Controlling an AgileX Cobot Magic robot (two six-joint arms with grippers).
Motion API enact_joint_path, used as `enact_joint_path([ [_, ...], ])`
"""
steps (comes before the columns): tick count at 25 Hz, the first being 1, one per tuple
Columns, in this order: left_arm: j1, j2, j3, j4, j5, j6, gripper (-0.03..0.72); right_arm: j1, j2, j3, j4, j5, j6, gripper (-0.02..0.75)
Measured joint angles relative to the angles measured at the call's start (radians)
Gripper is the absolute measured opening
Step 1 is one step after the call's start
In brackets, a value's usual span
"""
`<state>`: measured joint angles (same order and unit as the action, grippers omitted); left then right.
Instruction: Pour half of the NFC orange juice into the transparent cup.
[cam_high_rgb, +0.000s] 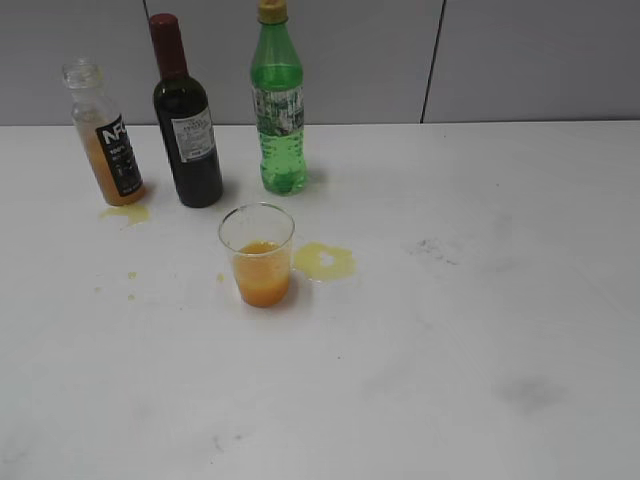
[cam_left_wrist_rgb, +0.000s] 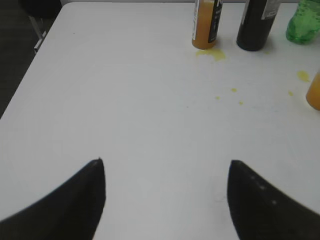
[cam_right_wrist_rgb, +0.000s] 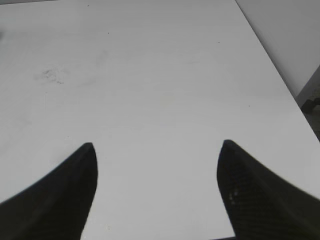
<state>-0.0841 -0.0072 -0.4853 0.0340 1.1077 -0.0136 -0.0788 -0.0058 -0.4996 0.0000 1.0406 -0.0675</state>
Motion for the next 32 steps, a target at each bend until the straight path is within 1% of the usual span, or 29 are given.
enact_joint_path([
  [32, 0.0, 0.0, 0.0, -0.001, -0.001, -0.002, 0.584, 0.0, 0.0, 0.0, 0.0, 0.0, -0.001, 0.571],
])
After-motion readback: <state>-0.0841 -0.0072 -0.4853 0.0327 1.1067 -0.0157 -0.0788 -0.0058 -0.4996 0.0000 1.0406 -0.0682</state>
